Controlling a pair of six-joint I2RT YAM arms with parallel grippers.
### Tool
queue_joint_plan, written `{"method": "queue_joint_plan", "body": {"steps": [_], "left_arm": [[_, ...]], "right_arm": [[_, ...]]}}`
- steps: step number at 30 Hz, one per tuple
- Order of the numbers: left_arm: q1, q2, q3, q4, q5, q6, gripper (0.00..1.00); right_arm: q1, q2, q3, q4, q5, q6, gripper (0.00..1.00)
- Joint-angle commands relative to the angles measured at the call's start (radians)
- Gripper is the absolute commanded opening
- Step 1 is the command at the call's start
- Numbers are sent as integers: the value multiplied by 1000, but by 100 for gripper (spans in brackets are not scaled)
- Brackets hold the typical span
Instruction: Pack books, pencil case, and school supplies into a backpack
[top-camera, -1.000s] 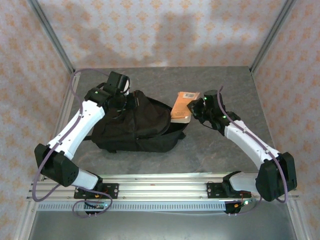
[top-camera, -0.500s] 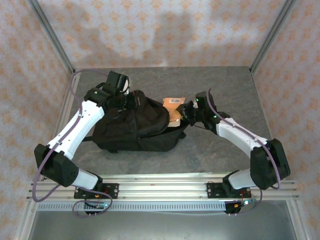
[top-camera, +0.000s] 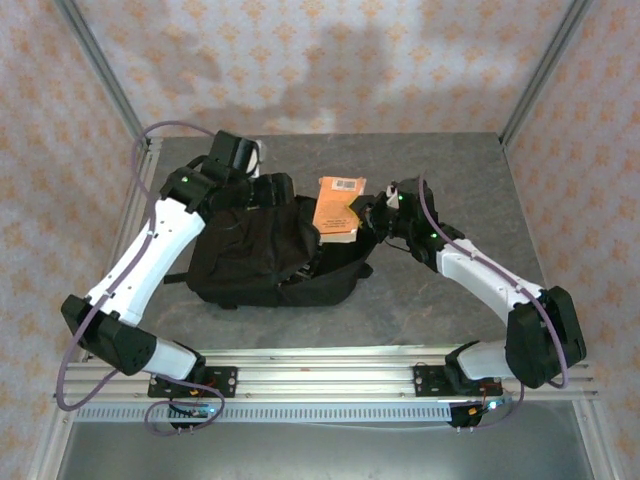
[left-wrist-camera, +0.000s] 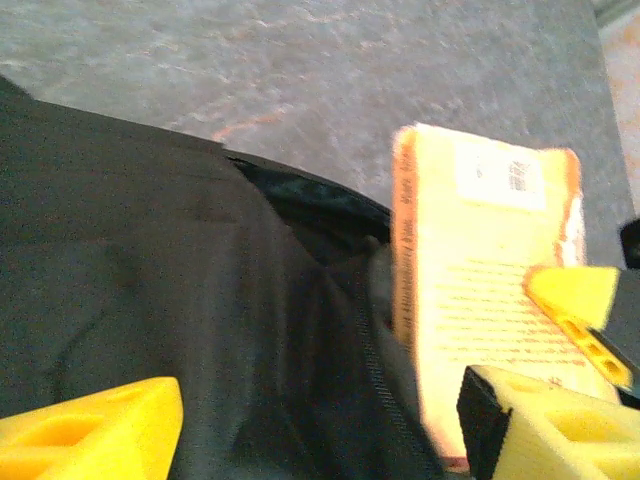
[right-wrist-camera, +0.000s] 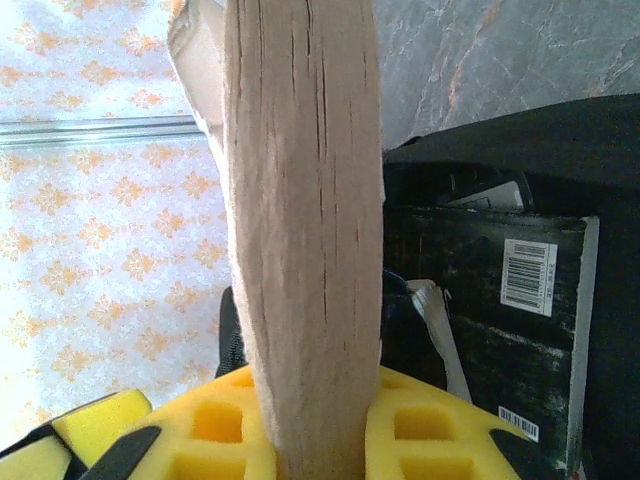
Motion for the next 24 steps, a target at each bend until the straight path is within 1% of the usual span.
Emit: {"method": "queue_joint_plan", "body": {"steps": [1, 5, 6, 13, 15, 17, 21, 22, 24], "left_arm": [[-53, 52, 60, -36, -1, -9, 75], [-79, 133, 106, -81, -21, -56, 72], [-84, 146, 111, -97, -35, -92, 70], [-86, 138, 67, -151, -88, -226, 57], [-86, 122, 42, -137, -69, -268, 56], [-87, 110, 16, -104, -16, -300, 56], [-92, 129, 1, -72, 45, -353, 56], [-93, 135, 0, -73, 49, -360, 56], [-97, 145, -6, -74, 47, -374, 50]], "right_arm": [[19, -39, -7, 80, -23, -13, 0], [21, -41, -5, 68, -19, -22, 0], [21, -43, -4, 58, -17, -27, 0], [21, -59, -5, 25, -1, -50, 0], [22, -58, -5, 26, -3, -50, 0], [25, -54, -5, 26, -3, -50, 0], [26, -57, -7, 26, -2, -53, 0], [26, -59, -7, 25, 0, -53, 0], [26, -62, -6, 19, 2, -57, 0]]}}
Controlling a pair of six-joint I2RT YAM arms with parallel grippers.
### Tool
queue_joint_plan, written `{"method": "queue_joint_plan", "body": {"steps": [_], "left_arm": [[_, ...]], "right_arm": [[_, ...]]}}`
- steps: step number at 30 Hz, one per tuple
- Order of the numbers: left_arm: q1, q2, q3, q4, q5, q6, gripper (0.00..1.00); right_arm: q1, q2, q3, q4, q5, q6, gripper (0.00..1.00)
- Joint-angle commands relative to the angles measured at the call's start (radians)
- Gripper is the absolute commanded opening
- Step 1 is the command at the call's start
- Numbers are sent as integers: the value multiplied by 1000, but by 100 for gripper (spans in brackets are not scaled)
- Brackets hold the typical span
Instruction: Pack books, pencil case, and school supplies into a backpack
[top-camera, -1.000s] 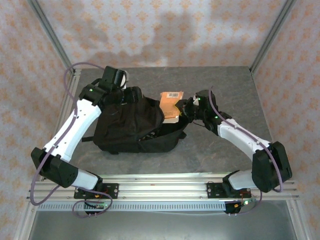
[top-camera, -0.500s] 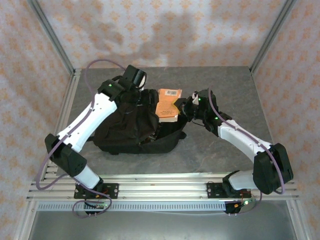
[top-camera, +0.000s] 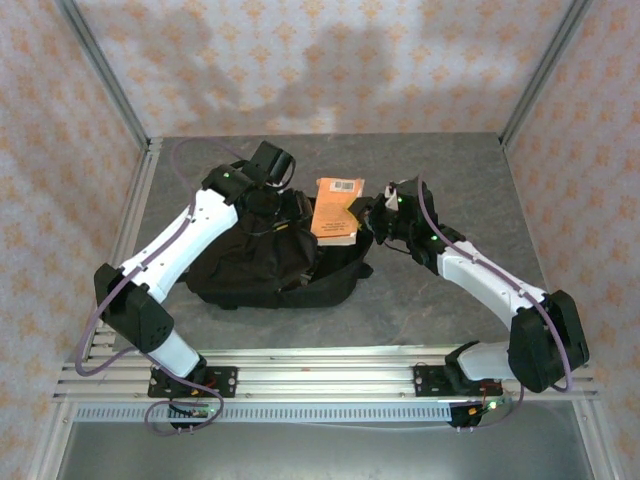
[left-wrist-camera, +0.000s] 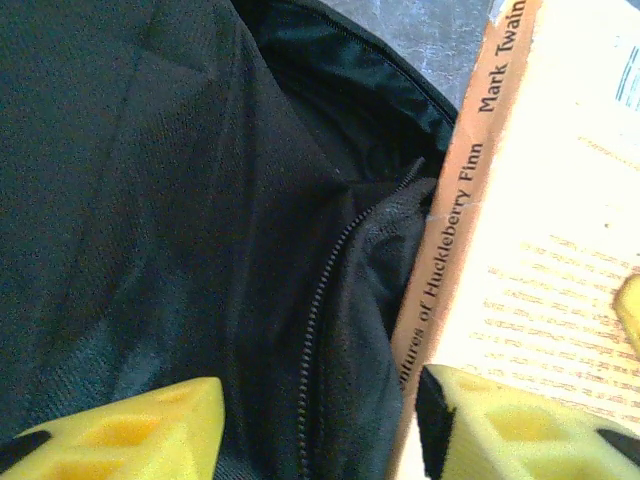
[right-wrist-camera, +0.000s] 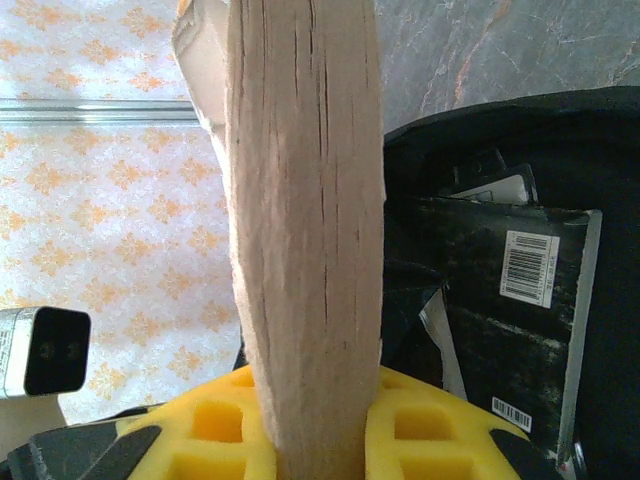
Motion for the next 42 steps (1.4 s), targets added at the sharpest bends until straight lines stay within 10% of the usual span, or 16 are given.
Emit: {"method": "queue_joint_plan", "body": {"steps": [1, 8, 20, 42], "left_arm": [[-10, 7, -18, 20, 25, -58, 46], [-15, 23, -4, 35, 22, -58, 0], [-24, -92, 266, -143, -149, 113, 0], [-24, -144, 278, -73, -148, 210, 0]], "right_arm": [[11, -42, 0, 34, -5, -16, 0], [11, -72, 3, -33, 22, -68, 0], [9, -154, 70, -363, 239, -271, 0], [63, 183, 201, -92, -254, -188, 0]]}}
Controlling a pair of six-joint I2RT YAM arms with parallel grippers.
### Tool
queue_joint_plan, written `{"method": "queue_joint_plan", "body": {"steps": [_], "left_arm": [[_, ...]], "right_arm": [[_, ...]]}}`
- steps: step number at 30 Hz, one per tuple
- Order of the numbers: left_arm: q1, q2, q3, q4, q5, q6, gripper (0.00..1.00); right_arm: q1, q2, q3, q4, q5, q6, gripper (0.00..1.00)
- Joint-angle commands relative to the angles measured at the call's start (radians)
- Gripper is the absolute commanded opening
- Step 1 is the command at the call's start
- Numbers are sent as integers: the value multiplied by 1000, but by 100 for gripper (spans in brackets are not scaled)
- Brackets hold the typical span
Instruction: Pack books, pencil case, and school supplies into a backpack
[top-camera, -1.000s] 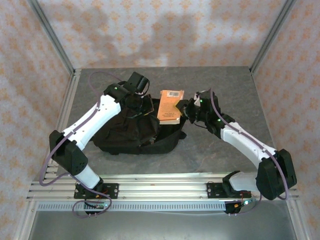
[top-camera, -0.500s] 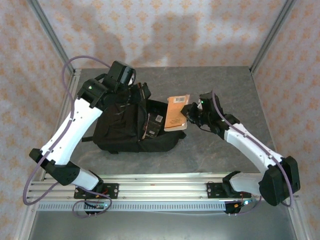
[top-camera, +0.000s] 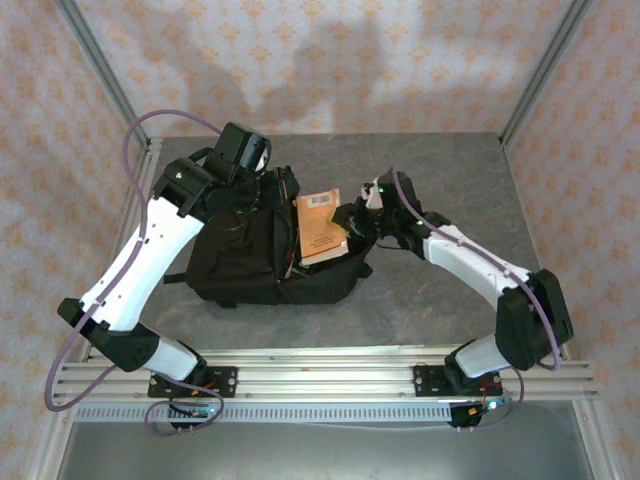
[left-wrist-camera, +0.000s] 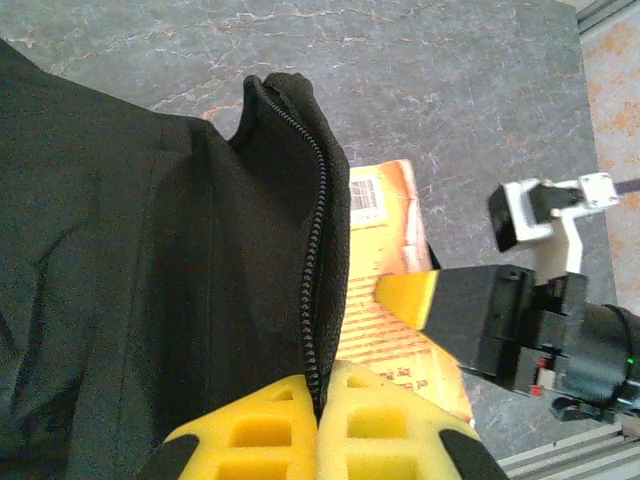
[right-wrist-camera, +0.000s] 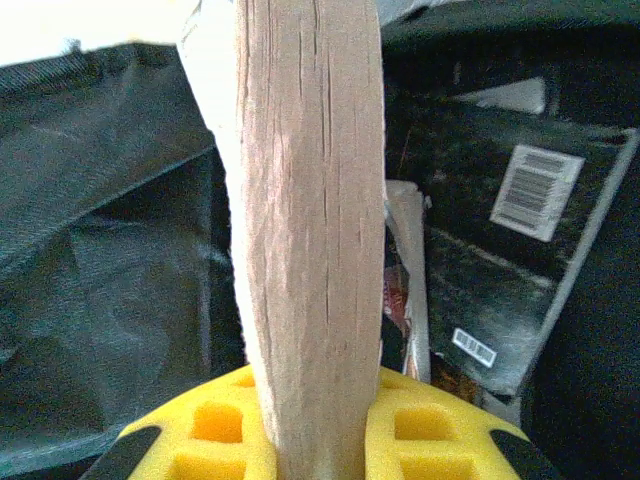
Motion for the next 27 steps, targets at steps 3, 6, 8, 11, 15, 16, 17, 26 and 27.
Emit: {"method": "queue_joint_plan", "body": {"steps": [3, 6, 8, 11, 15, 16, 17, 26, 27], "left_arm": [[0, -19, 47, 83, 2, 31, 0], [1, -17, 56, 83, 3, 34, 0], [0, -17, 58, 90, 10, 36, 0], [1, -12, 62, 101, 47, 41, 0], [0, -8, 70, 98, 83, 57, 0], [1, -11, 65, 102, 88, 59, 0], [1, -15, 57, 110, 88, 61, 0], [1, -4, 55, 147, 93, 51, 0], [1, 3, 61, 148, 90, 51, 0]], "right_arm": [[23, 71, 38, 131, -101, 42, 0], [41, 96, 43, 140, -114, 39, 0], [52, 107, 47, 140, -114, 28, 0], [66, 137, 61, 141, -109, 19, 0], [75, 191, 103, 153, -106, 20, 0], [75, 205, 116, 156, -102, 23, 0], [77, 218, 128, 163, -98, 30, 0], [165, 326, 171, 291, 56, 152, 0], [180, 341, 172, 320, 73, 173, 0]]}}
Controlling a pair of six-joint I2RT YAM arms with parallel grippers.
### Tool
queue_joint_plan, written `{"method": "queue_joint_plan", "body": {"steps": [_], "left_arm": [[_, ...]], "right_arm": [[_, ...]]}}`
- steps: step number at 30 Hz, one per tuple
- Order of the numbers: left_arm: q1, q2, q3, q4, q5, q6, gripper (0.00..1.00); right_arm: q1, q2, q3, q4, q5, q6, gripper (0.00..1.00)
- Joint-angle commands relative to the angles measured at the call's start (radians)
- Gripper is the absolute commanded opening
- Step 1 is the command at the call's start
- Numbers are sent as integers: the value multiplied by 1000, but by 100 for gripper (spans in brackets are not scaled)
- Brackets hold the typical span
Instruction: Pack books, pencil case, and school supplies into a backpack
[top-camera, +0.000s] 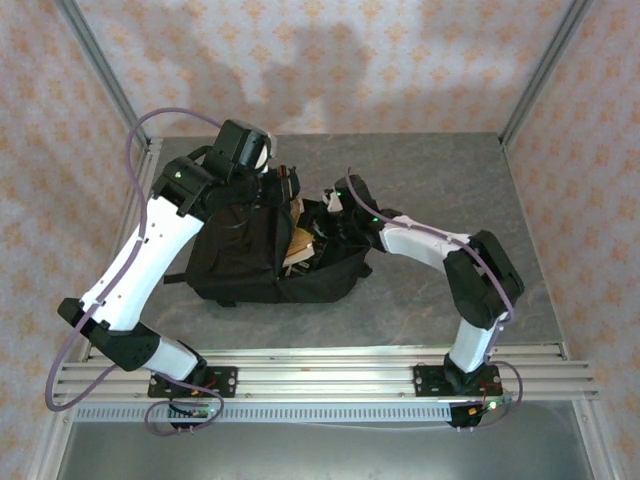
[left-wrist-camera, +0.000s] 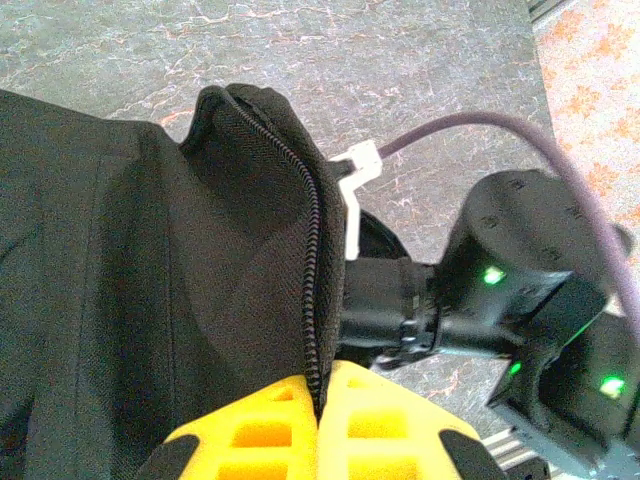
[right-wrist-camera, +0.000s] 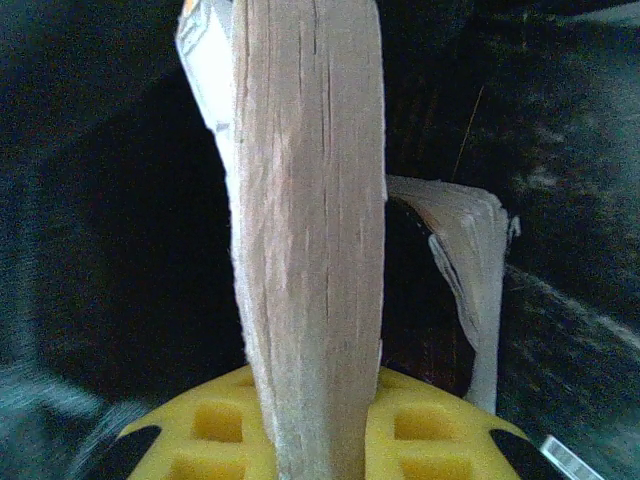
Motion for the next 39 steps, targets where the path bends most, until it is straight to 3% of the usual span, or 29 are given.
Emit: {"method": "queue_joint_plan", "body": {"steps": [1, 6, 8, 10, 12, 15, 25, 31, 39], "left_arm": [[3, 6, 57, 119, 22, 13, 0], [2, 45, 72, 144, 36, 9, 0], [5, 60, 74, 152, 40, 12, 0], [8, 72, 70, 158, 47, 20, 0], [13, 74, 57, 166, 57, 29, 0], [23, 52, 8, 207, 66, 33, 0], [38, -16, -151, 302, 71, 29, 0], [35, -21, -229, 360, 95, -7, 0], [-45, 95, -223, 410, 103, -45, 0]], "right_arm": [[58, 47, 43, 169, 85, 91, 0], [139, 145, 103, 253, 165, 155, 1], [161, 187, 139, 253, 176, 157, 20], [169, 208, 156, 246, 177, 156, 50], [169, 189, 141, 224, 195, 133, 68], [166, 106, 90, 139, 261, 35, 82], [149, -219, -118, -41, 470, -174, 95], [130, -422, -190, -253, 720, -240, 92], [118, -688, -340, -360, 1032, -216, 88]]}}
